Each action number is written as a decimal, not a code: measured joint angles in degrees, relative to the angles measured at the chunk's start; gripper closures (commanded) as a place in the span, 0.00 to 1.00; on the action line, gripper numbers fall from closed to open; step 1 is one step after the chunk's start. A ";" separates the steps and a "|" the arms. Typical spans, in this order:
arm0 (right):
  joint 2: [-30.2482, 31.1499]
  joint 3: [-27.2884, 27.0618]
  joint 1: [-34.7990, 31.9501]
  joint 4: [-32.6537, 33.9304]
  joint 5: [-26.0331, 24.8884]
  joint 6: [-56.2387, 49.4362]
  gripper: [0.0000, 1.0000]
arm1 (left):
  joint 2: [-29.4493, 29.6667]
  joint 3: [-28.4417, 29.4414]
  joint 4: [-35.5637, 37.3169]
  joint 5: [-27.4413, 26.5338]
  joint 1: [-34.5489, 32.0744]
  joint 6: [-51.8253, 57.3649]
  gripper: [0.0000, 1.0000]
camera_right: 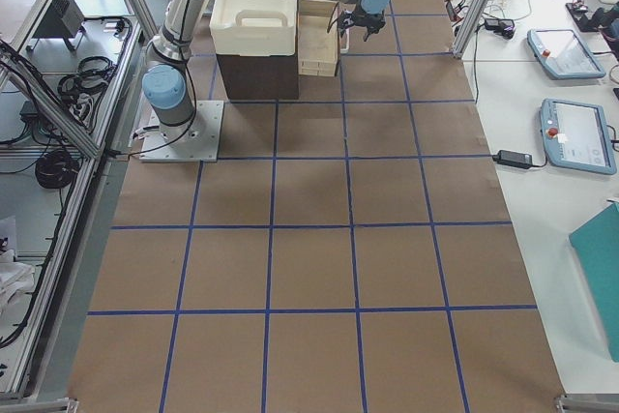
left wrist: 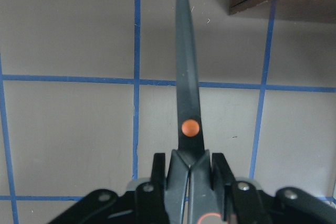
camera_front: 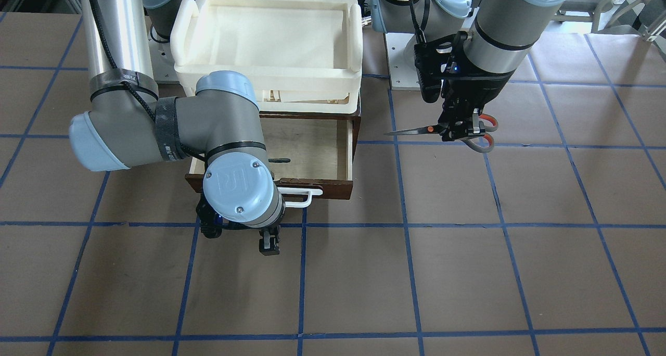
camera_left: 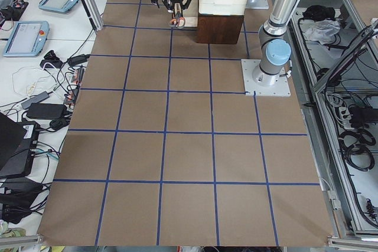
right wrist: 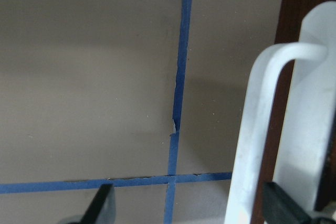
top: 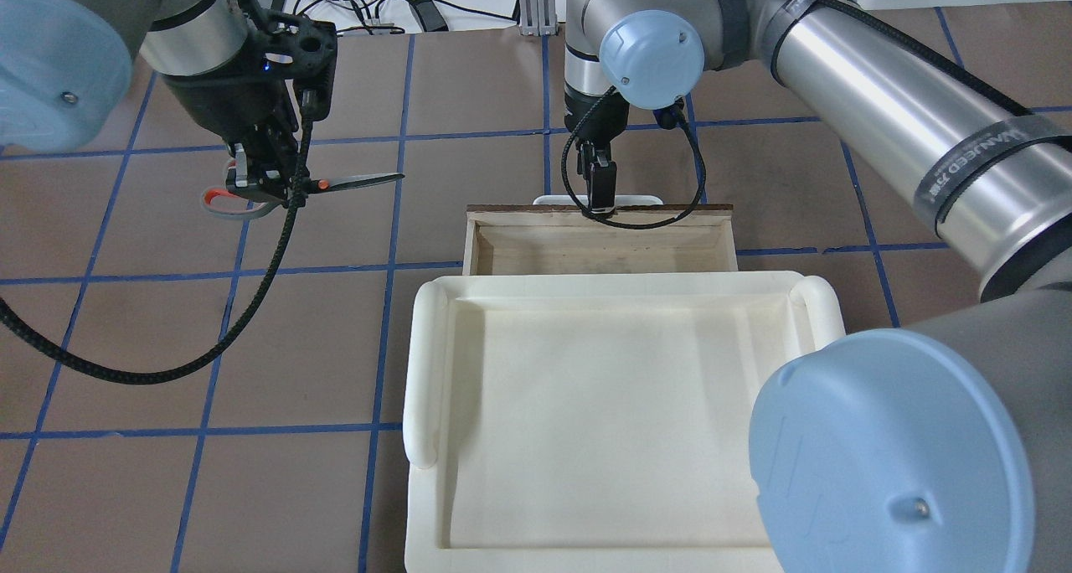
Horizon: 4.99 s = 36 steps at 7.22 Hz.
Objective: Place scissors in drawer with both arms
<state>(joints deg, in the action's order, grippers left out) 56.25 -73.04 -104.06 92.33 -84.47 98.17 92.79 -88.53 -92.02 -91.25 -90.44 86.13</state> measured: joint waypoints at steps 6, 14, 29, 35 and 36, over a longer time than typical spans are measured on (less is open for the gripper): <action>-0.76 -0.13 0.09 4.44 -0.66 -6.20 0.00 | -0.24 -0.33 -0.02 0.00 0.00 0.09 1.00; -1.42 0.62 0.61 7.15 -0.61 -10.37 0.00 | -0.26 -0.28 -0.01 -0.07 0.00 0.07 1.00; 14.92 0.50 7.42 -0.91 -11.55 -54.34 0.00 | 3.74 3.78 0.85 3.25 -8.89 -7.80 1.00; 24.27 -3.03 10.81 -1.04 -10.13 -98.10 0.00 | 14.24 4.84 9.26 5.63 -21.00 -23.51 1.00; 24.91 -3.19 11.03 -1.12 -9.54 -103.22 0.00 | 15.19 4.78 10.08 5.69 -22.07 -25.16 1.00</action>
<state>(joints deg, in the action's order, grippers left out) 81.16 -76.23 -93.03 91.21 -94.00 -5.05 107.98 -83.75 -81.94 -85.56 -112.51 60.98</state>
